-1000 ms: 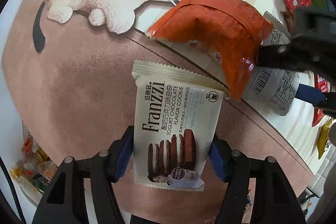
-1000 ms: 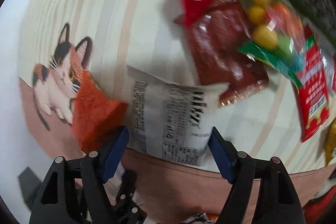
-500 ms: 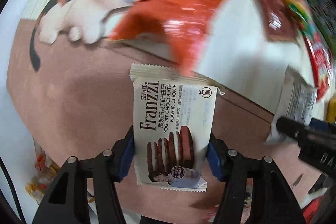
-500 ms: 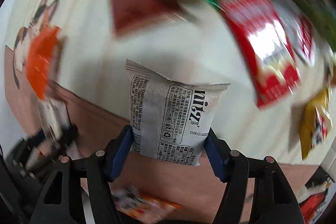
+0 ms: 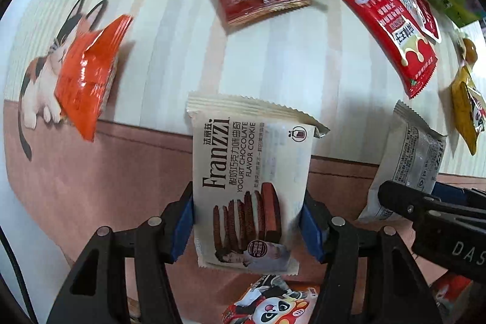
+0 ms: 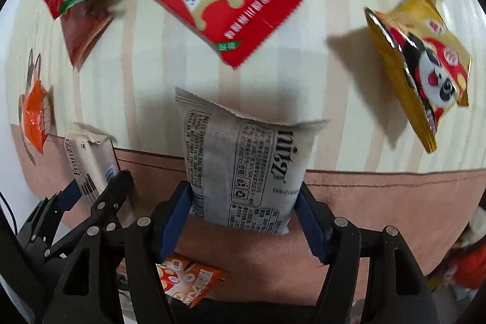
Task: Organize snacks
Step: 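Carry both packs to the box and open both tools to release them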
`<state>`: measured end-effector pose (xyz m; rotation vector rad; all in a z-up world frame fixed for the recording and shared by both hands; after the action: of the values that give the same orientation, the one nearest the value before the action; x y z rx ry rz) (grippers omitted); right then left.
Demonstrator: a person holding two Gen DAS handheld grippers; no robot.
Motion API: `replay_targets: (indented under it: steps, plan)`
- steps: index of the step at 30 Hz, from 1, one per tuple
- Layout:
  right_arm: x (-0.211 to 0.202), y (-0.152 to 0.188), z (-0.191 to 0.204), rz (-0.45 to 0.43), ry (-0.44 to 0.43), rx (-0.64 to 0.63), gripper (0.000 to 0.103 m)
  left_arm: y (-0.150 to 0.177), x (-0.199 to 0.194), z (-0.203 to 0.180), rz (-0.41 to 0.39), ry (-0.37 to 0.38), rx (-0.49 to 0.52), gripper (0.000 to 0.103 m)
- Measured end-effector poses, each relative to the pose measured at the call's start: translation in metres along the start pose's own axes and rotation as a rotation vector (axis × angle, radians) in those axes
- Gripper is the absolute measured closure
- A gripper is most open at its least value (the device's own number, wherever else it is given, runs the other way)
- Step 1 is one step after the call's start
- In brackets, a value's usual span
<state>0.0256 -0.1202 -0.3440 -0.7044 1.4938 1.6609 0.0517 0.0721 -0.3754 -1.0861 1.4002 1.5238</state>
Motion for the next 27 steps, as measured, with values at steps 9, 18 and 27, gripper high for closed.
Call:
replay_targets:
  steps: [9, 18, 27]
  plan:
    - [-0.003, 0.000, -0.002, -0.037, 0.022, 0.064, 0.031, -0.002, 0.000, 0.001, 0.019, -0.005, 0.024, 0.046]
    - [-0.021, 0.050, 0.010, -0.109, -0.020, 0.030, 0.047, 0.004, -0.038, -0.008, -0.034, 0.044, 0.036, 0.046]
    - [-0.067, 0.075, -0.014, -0.167, -0.094, -0.006, 0.051, -0.017, -0.124, -0.020, -0.169, 0.088, 0.057, 0.046]
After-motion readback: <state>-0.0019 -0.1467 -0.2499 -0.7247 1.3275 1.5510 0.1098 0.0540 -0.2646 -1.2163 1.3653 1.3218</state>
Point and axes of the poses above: each gripper's, at about its wrist camera, not at the fingertips, and x roughly the way its jaws point, z to its left, y to its underside, the point moved 1 cm from there along x, roughly the way its jaws point, and after that the axes turned 14 degrees about z, right-handed, at the moved point
